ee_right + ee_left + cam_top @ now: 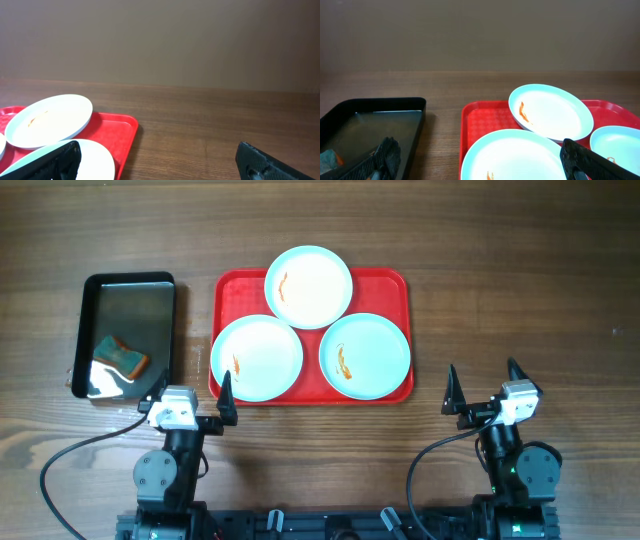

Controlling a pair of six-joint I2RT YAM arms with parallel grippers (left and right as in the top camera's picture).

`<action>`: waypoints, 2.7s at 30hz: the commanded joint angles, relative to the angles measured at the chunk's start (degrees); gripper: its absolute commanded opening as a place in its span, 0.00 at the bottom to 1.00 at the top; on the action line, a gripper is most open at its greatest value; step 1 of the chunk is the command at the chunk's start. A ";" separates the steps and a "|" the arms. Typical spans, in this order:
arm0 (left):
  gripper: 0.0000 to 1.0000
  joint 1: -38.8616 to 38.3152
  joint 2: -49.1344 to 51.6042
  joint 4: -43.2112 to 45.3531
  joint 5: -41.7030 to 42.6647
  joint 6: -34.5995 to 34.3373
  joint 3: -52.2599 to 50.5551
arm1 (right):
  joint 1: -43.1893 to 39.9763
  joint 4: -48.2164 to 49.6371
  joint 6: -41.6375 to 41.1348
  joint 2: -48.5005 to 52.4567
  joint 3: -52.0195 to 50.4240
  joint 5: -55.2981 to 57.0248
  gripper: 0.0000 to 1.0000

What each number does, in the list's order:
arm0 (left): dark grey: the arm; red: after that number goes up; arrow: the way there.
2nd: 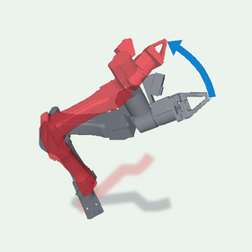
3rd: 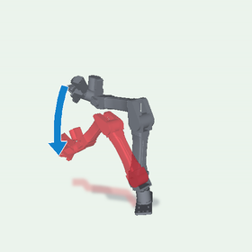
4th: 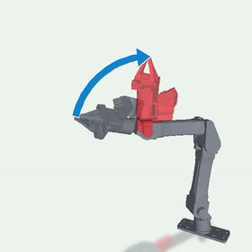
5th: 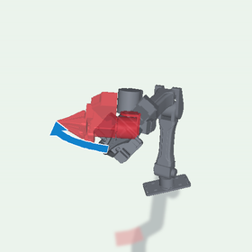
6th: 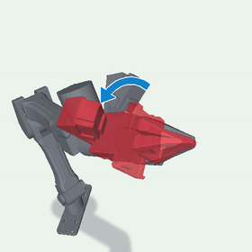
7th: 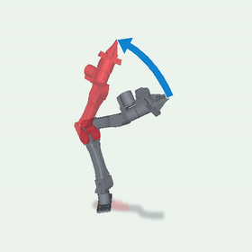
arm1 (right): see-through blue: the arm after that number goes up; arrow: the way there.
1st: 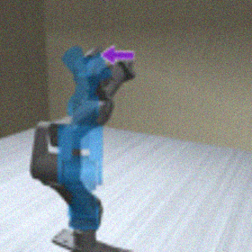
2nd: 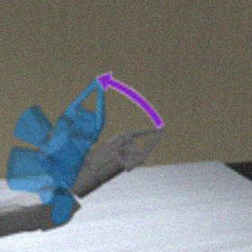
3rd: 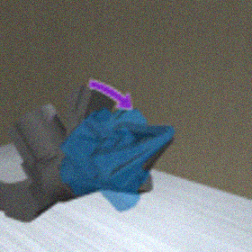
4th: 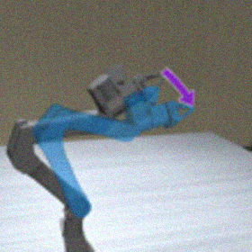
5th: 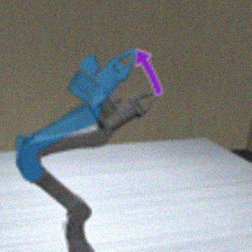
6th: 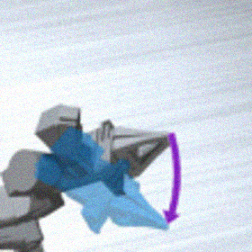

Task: Clean dirty plates on tray and stack at the side

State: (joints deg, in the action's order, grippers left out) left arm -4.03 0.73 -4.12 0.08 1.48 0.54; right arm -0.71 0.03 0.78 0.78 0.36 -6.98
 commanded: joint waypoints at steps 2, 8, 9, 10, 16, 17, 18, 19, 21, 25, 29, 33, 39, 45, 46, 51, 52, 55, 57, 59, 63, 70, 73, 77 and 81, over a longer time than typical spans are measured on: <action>1.00 -0.20 -0.57 -0.26 0.90 1.29 -0.20 | -0.33 0.26 0.72 -0.35 -0.07 1.01 1.00; 1.00 -0.20 -0.57 -0.26 0.90 1.29 -0.20 | -0.33 0.26 0.70 -0.35 -0.07 1.01 1.00; 1.00 -0.22 -0.57 -0.26 0.90 1.29 -0.20 | -0.33 0.26 0.70 -0.35 -0.07 1.01 1.00; 1.00 -0.22 -0.57 -0.26 0.90 1.29 -0.20 | -0.33 0.26 0.70 -0.35 -0.07 1.01 1.00; 1.00 -0.20 -0.57 -0.26 0.90 1.29 -0.20 | -0.33 0.26 0.70 -0.35 -0.07 1.01 1.00; 1.00 -0.20 -0.57 -0.26 0.90 1.29 -0.20 | -0.33 0.26 0.70 -0.35 -0.07 1.01 1.00; 1.00 -0.20 -0.57 -0.24 0.90 1.29 -0.20 | -0.33 0.26 0.70 -0.35 -0.07 1.01 1.00; 1.00 -0.20 -0.57 -0.26 0.90 1.29 -0.20 | -0.33 0.26 0.70 -0.35 -0.07 1.01 1.00; 1.00 -0.22 -0.57 -0.26 0.90 1.29 -0.20 | -0.33 0.26 0.70 -0.35 -0.07 1.01 1.00; 1.00 -0.20 -0.57 -0.26 0.90 1.29 -0.20 | -0.33 0.26 0.72 -0.35 -0.07 1.01 1.00; 1.00 -0.22 -0.57 -0.26 0.90 1.29 -0.20 | -0.33 0.26 0.72 -0.35 -0.07 1.01 1.00; 1.00 -0.20 -0.57 -0.26 0.90 1.27 -0.20 | -0.33 0.26 0.70 -0.35 -0.07 1.01 1.00; 1.00 -0.20 -0.57 -0.26 0.90 1.29 -0.20 | -0.33 0.26 0.70 -0.35 -0.07 1.01 1.00; 1.00 -0.20 -0.57 -0.26 0.90 1.29 -0.20 | -0.33 0.26 0.72 -0.35 -0.07 1.01 1.00; 1.00 -0.20 -0.57 -0.26 0.90 1.29 -0.20 | -0.33 0.26 0.72 -0.35 -0.07 1.01 1.00; 1.00 -0.37 -0.57 1.75 28.00 -12.72 -0.20 | -0.33 0.26 0.70 -0.35 -0.07 1.01 1.00; 1.00 -0.37 -0.57 2.21 35.65 -15.67 -0.20 | -0.33 0.26 0.70 -0.35 -0.07 1.01 1.00; 1.00 -0.37 -0.57 7.06 53.05 -22.58 -0.20 | -0.33 0.26 0.70 -0.35 -0.07 1.01 1.00; 1.00 -0.37 -0.57 11.54 56.74 -26.77 -0.20 | -0.33 0.26 0.72 -0.35 -0.07 1.01 1.00; 1.00 -0.35 -0.57 22.73 57.96 -32.33 -0.20 | -0.33 0.26 0.70 -0.35 -0.07 1.01 1.00; 1.00 0.33 -0.24 32.61 50.56 -33.33 4.66 | -0.35 0.26 0.72 -0.35 -0.07 1.01 1.00; 1.00 7.82 24.17 -21.44 31.08 -12.59 39.56 | -0.33 0.26 0.72 -0.35 -0.04 1.01 1.00; 1.00 9.29 40.68 -37.53 26.86 -10.49 53.42 | -0.33 0.26 0.72 -0.35 -0.07 1.01 1.00; 1.00 9.57 58.07 -50.31 26.84 -10.64 69.88 | -0.33 0.26 0.70 -0.35 -0.07 1.01 1.00; 1.00 10.97 68.43 -53.37 9.97 -16.98 77.72 | -0.33 0.26 0.72 -0.35 -0.07 1.01 1.00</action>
State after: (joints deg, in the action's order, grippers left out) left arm 5.23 63.07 -55.55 25.61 -11.51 72.10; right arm -0.71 0.03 0.80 0.73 0.36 -6.96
